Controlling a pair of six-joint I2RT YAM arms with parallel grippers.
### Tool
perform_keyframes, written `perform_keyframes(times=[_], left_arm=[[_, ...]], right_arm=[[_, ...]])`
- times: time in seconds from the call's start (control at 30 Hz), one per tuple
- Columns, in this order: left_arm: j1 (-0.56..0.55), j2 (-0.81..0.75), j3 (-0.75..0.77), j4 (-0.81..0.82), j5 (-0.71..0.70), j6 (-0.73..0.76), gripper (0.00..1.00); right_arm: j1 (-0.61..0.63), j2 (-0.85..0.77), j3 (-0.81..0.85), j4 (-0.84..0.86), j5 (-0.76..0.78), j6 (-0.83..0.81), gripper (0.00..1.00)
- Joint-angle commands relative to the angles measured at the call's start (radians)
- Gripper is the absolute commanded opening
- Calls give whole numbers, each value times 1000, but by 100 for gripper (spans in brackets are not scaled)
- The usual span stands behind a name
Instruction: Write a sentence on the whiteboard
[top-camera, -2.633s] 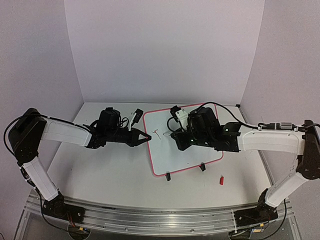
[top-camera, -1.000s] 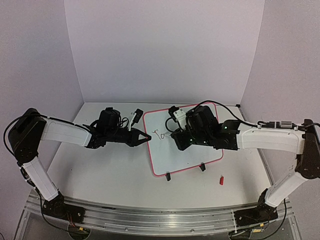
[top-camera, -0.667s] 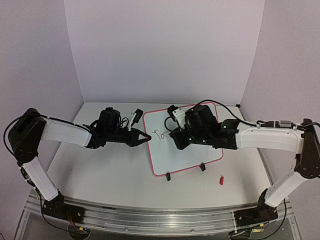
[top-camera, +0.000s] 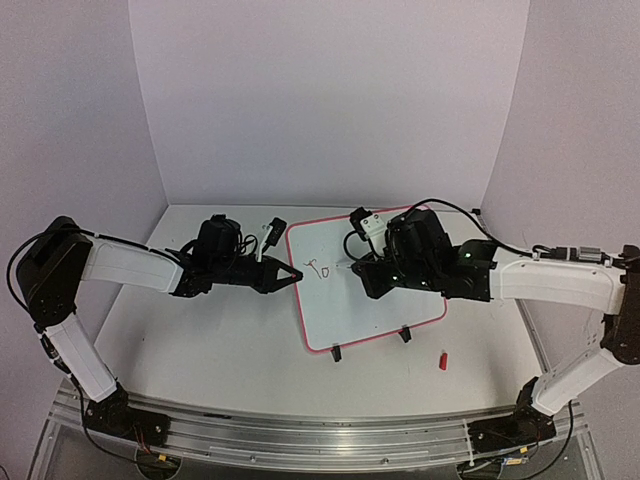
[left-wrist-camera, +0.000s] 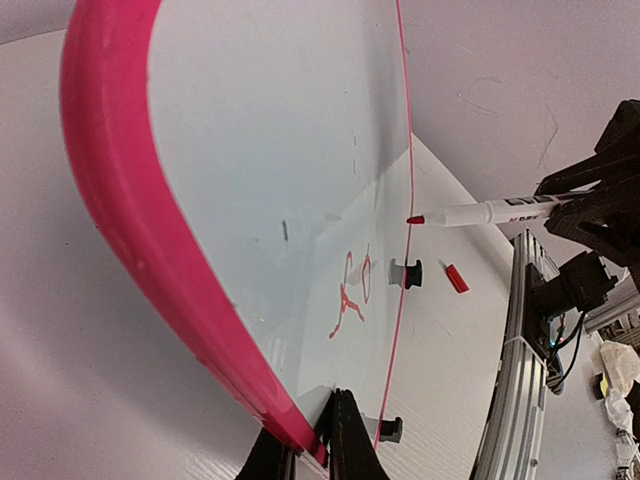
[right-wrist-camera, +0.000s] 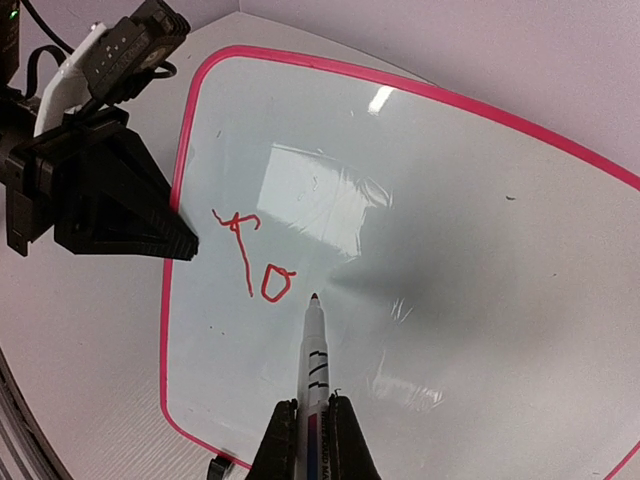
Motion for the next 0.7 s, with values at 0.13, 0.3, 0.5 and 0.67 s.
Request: perform_keyframes(times=[0.13, 0.3, 0.5, 0.67], left_arm=[[20, 49, -22, -181, -238, 156, 0], [21, 46, -29, -180, -238, 158, 0], [20, 39, -41, -173, -236, 156, 0], [19, 38, -45, -172, -235, 154, 0]], right_arm=[[-3, 31, 4, 8, 39, 17, 0], [-3, 67, 24, 16, 56, 19, 0], [-2, 76, 31, 41, 34, 18, 0], [-2, 78, 27, 41, 7, 22, 0]])
